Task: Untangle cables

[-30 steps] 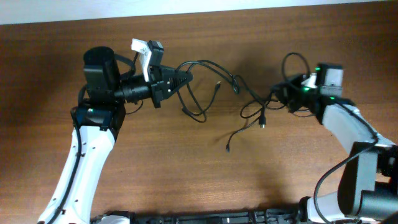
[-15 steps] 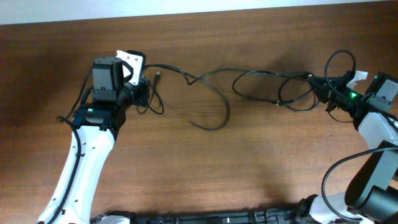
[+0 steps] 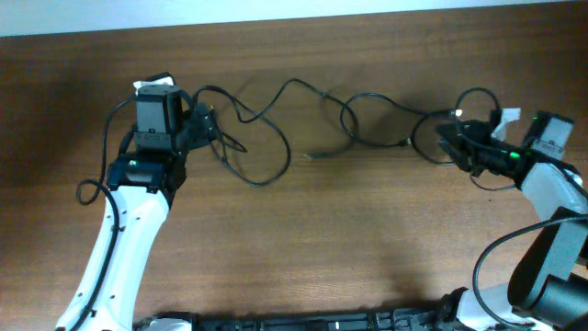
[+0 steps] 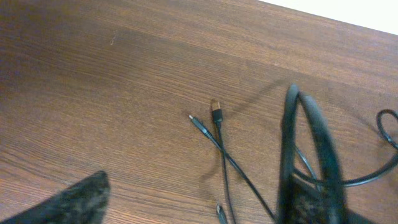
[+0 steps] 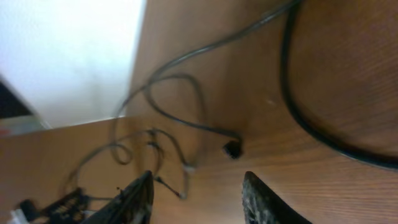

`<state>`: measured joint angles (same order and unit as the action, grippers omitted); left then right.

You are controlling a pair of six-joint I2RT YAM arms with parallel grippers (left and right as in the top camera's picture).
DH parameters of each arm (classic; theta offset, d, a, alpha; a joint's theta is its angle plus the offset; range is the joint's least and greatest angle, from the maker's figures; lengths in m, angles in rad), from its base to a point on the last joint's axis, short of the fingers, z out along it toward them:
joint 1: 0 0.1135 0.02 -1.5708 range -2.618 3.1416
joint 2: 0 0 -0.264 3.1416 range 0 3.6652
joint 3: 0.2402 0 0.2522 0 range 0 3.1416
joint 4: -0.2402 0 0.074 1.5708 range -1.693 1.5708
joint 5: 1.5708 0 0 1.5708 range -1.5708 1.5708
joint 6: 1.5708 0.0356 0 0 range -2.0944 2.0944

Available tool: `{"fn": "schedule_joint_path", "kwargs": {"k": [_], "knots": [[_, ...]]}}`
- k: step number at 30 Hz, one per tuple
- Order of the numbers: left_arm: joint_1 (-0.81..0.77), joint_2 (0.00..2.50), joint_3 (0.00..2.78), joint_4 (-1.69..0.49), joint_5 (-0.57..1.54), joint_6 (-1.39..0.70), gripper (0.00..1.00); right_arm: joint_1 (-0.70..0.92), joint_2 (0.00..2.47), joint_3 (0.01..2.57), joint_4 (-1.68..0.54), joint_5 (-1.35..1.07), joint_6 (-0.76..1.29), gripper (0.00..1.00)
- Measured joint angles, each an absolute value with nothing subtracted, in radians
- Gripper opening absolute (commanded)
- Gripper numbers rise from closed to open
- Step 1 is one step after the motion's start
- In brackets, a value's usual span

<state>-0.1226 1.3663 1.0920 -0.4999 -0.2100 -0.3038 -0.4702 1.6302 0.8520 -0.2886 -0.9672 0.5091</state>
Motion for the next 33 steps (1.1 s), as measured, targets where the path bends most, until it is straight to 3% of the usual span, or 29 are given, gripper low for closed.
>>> {"fn": "schedule_joint_path", "kwargs": {"k": [6, 12, 14, 17, 20, 26, 33], "knots": [[-0.123, 1.366, 1.092, -0.498, -0.207, -0.307, 0.99, -0.309, 1.631, 0.852, -0.349, -0.776, 0.443, 0.45], [-0.123, 1.366, 1.092, -0.512, 0.018, -0.271, 0.99, -0.24, 1.461, 0.852, -0.425, -0.613, 0.424, 0.46], [-0.123, 1.366, 1.092, -0.524, 0.101, -0.269, 0.99, -0.226, 1.341, 0.852, -0.448, -0.556, 0.402, 0.61], [-0.123, 1.366, 1.092, -0.554, 0.21, -0.269, 0.99, -0.203, 1.15, 0.854, -0.498, -0.445, 0.363, 0.77], [-0.147, 1.366, 1.092, -0.561, 0.263, -0.251, 0.99, -0.187, 1.079, 0.912, -0.664, -0.32, 0.323, 0.86], [-0.272, 1.366, 1.092, -0.55, 0.319, -0.002, 0.99, -0.185, 1.161, 1.09, -0.897, -0.097, 0.291, 0.98], [-0.274, 1.366, 1.092, -0.556, 0.319, 0.046, 0.99, -0.185, 1.503, 1.095, -0.909, 0.011, 0.44, 0.99]]}}
